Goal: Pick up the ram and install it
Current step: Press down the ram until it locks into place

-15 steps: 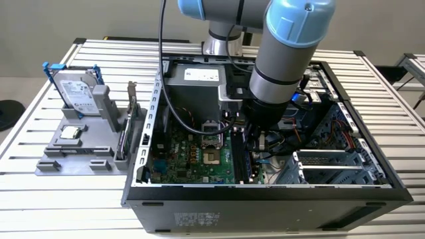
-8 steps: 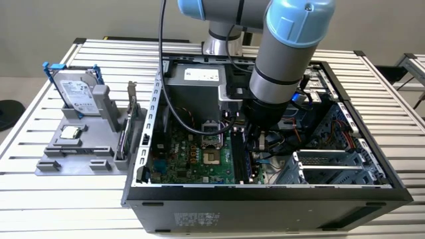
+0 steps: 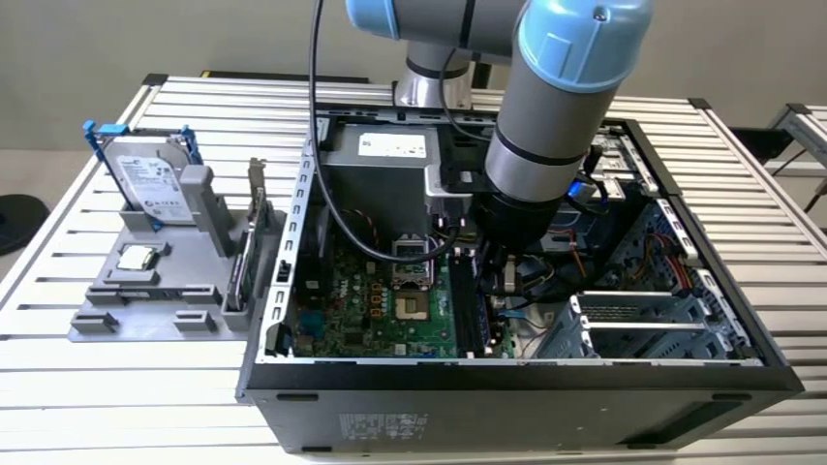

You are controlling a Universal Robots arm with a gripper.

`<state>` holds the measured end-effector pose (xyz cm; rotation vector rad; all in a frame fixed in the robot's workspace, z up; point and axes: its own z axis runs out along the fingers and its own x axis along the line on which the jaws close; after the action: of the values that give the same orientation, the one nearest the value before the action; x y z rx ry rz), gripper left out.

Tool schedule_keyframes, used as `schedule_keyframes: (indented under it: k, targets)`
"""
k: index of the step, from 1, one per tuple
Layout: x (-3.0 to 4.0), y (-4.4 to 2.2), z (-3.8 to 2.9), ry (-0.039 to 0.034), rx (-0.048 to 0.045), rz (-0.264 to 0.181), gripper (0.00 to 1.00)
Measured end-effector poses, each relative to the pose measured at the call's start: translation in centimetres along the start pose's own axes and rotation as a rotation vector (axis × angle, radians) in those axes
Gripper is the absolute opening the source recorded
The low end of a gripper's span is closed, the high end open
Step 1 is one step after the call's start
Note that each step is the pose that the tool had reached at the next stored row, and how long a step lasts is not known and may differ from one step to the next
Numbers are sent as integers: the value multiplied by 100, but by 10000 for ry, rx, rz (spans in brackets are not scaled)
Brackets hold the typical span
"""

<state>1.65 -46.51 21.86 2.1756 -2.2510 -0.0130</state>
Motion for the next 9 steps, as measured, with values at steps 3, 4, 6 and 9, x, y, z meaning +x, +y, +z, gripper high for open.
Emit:
schedule_keyframes:
  k: [3,4,6,9]
  targets:
    - [0,0,0,0,0,0,0]
    - [0,0,0,0,-1,0,0]
    - [0,0,0,0,-1,0,0]
    - [1,0,15,4,-3,-1,0]
